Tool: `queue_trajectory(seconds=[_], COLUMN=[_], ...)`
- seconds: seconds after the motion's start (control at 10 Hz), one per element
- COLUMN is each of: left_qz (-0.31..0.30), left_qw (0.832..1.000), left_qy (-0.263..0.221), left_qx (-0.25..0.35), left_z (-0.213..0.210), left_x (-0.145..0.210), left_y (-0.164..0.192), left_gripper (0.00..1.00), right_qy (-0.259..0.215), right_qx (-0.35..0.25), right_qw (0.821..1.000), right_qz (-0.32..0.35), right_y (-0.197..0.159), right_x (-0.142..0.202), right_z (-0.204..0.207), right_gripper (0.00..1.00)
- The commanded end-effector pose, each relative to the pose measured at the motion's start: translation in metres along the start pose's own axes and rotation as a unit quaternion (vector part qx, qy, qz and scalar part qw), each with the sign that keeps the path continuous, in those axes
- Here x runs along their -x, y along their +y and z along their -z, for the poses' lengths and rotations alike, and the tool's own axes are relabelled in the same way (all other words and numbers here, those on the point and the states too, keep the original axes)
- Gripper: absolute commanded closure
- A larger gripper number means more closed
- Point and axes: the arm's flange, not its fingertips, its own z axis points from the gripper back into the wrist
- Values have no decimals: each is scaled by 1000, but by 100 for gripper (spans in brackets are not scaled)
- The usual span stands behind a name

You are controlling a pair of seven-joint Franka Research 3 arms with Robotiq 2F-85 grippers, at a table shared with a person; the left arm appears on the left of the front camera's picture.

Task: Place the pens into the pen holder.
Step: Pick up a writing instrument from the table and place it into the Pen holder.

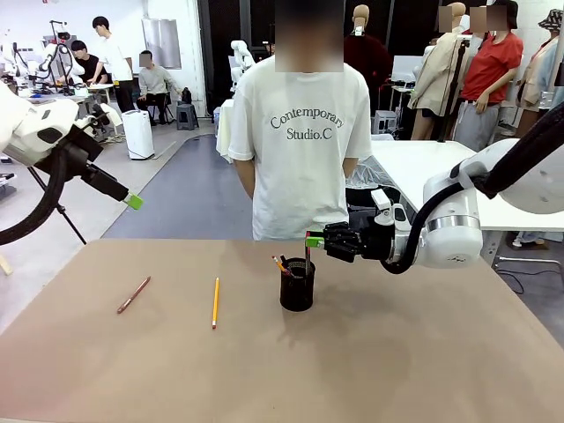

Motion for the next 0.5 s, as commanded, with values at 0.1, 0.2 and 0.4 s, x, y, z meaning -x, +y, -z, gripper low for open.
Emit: queue_trajectory(seconds=[0.1, 0.2, 0.4], left_qz=[0, 0, 0], left_qw=[1000, 1000, 1000], left_qy=[-4, -4, -4], left_qx=[1, 1, 1], left_z=[-1, -1, -1], left_x=[1, 1, 1], left_y=[-1, -1, -1], left_gripper=[0, 0, 0], right_qy=[3, 4, 2], right_qx=[5, 4, -5], right_qw=[1000, 1000, 1000], right_qz=[-15, -16, -6], right_y=[-5, -6, -4], right_x=[0, -2, -10], right_z=[3, 3, 3], right_gripper=[6, 0, 0])
